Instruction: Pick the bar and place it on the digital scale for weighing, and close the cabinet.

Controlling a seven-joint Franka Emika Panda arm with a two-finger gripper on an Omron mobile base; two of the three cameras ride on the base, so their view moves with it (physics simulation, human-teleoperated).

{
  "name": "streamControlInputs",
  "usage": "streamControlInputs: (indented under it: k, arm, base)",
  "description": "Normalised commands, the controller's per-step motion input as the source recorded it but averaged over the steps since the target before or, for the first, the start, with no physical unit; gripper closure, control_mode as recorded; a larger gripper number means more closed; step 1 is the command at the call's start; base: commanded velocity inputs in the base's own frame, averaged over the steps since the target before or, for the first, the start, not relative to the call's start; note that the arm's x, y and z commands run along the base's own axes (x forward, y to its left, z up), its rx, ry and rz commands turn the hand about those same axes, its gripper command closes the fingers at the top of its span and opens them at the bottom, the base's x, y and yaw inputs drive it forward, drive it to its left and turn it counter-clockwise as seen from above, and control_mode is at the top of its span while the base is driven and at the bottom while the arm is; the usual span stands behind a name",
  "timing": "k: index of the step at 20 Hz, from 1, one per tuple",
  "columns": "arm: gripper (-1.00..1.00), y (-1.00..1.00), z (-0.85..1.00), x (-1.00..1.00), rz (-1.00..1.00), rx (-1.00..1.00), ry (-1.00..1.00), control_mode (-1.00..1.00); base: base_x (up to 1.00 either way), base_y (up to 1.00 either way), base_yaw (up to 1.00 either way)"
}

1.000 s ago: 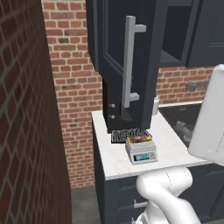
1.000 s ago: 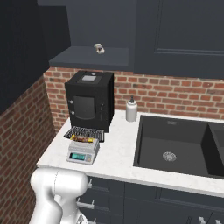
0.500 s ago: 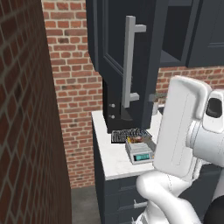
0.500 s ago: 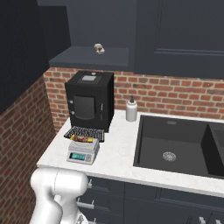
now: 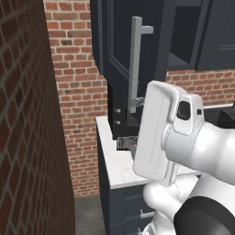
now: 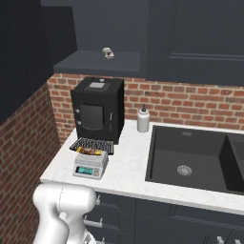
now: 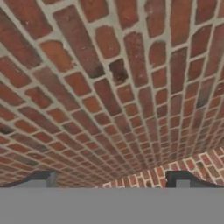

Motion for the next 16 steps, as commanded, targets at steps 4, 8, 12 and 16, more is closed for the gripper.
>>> streamControlInputs:
  k: [4, 8, 12, 16]
  arm:
    - [-1.00, 0.00, 0.00, 0.22, 0.00, 0.00, 0.10, -1.00]
    - [-1.00, 0.01, -0.10, 0.45, 0.00, 0.00, 0.16, -1.00]
    - [-1.00, 0.35, -0.26, 0.44, 0.00, -0.06, 0.10, -1.00]
    - [-1.00, 0.56, -0.29, 0.36, -0.02, -0.12, 0.01, -1.00]
  base:
    - [0.00, 0.00, 0.00]
    - [0.00, 0.00, 0.00]
    - [0.00, 0.00, 0.00]
    - [0.00, 0.00, 0.00]
